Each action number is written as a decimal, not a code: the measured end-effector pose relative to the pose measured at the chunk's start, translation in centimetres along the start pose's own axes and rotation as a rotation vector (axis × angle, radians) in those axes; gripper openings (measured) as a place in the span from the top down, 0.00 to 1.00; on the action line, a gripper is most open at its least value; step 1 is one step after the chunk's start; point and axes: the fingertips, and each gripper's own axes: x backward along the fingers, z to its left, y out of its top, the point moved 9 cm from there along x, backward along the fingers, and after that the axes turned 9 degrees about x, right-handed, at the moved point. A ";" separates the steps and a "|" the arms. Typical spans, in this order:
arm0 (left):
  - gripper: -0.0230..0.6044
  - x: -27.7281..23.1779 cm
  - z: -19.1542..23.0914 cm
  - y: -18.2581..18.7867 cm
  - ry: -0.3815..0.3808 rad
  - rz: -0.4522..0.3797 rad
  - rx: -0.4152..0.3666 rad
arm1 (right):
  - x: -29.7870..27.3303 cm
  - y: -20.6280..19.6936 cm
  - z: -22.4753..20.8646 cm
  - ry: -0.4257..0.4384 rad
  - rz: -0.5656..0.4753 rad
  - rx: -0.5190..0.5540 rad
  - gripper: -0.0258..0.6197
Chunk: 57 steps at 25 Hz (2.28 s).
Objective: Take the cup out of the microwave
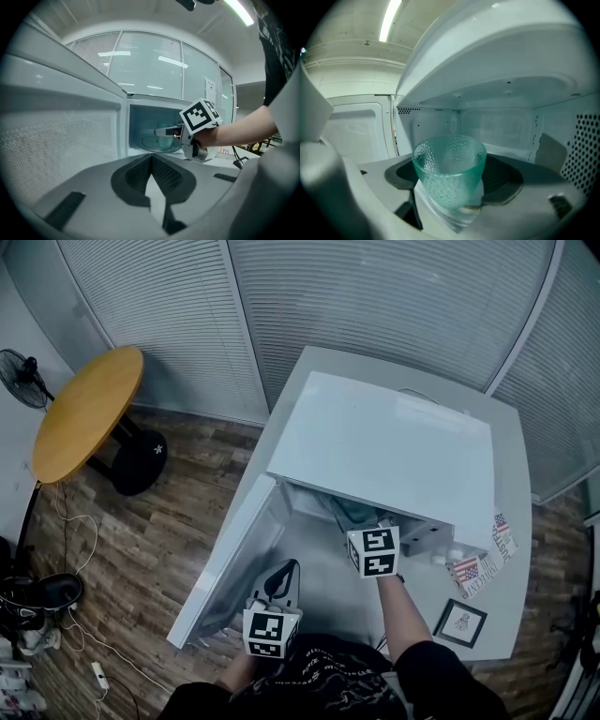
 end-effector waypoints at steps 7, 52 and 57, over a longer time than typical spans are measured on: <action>0.95 0.7 -0.9 0.0 0.003 -0.027 -0.004 | 2.1 0.3 0.1 -0.016 -0.005 0.020 0.36; 0.95 6.1 -6.2 -1.8 0.081 -0.124 0.026 | 16.8 -3.4 2.1 0.003 0.005 0.007 0.36; 0.95 5.9 -7.3 -1.9 0.082 -0.133 0.023 | 18.6 -4.0 1.7 -0.007 -0.001 0.004 0.36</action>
